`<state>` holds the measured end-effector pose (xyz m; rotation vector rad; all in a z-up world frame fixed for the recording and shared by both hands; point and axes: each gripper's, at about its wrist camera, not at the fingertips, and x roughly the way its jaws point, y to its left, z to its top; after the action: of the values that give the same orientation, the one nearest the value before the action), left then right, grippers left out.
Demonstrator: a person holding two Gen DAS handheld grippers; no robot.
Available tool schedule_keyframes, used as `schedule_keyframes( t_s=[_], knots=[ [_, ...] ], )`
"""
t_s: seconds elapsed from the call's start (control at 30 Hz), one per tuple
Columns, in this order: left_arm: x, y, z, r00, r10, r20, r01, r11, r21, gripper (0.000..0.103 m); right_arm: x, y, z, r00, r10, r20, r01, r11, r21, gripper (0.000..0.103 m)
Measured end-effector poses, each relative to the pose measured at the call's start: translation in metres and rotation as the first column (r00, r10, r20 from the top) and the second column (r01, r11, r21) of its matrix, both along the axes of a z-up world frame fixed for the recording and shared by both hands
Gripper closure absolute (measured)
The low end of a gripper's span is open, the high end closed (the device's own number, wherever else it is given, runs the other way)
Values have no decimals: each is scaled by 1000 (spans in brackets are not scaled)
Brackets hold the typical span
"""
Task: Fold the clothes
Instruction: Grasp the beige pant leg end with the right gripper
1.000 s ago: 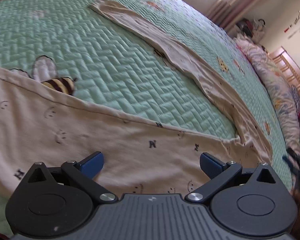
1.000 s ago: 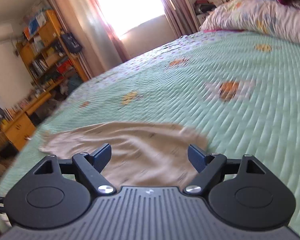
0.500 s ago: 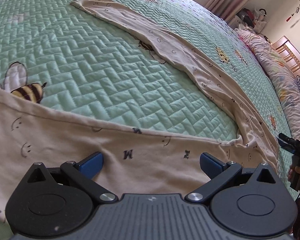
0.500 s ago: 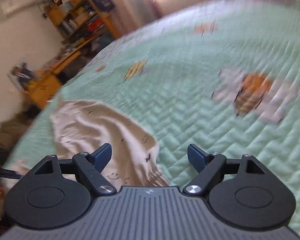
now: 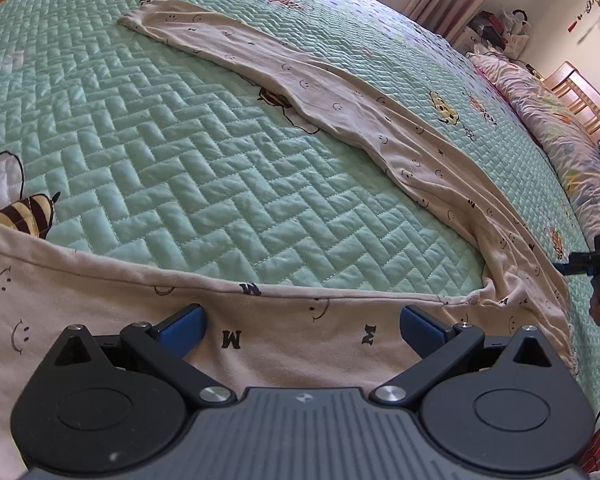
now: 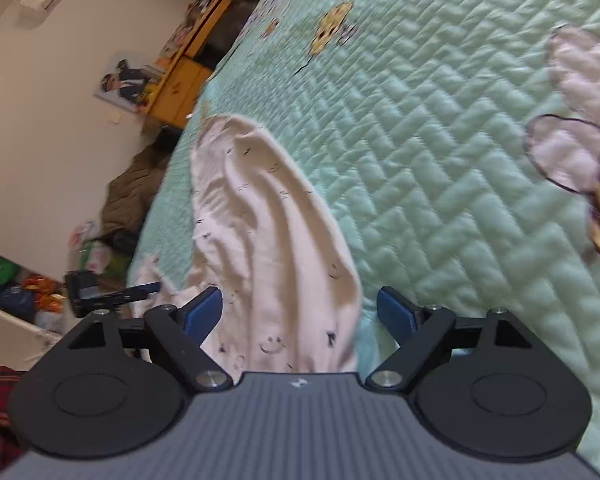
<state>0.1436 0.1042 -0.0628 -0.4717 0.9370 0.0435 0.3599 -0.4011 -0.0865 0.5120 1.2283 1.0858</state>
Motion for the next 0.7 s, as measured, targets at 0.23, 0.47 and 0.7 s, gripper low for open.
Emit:
schedule_keyframes(
  t_s=[0.23, 0.47, 0.7],
  knots=[
    [0, -5, -1, 1000, -17, 3, 17, 999, 33, 1, 4, -9, -6, 999, -24, -40, 25, 1000, 13, 56],
    [-7, -2, 0, 1000, -13, 24, 13, 1000, 11, 1, -12, -14, -8, 994, -103, 22, 104, 992, -71, 100],
    [-19, 1, 4, 1000, 5, 23, -4, 999, -45, 1, -52, 23, 30, 958, -83, 275, 155, 956, -251, 98]
  ],
)
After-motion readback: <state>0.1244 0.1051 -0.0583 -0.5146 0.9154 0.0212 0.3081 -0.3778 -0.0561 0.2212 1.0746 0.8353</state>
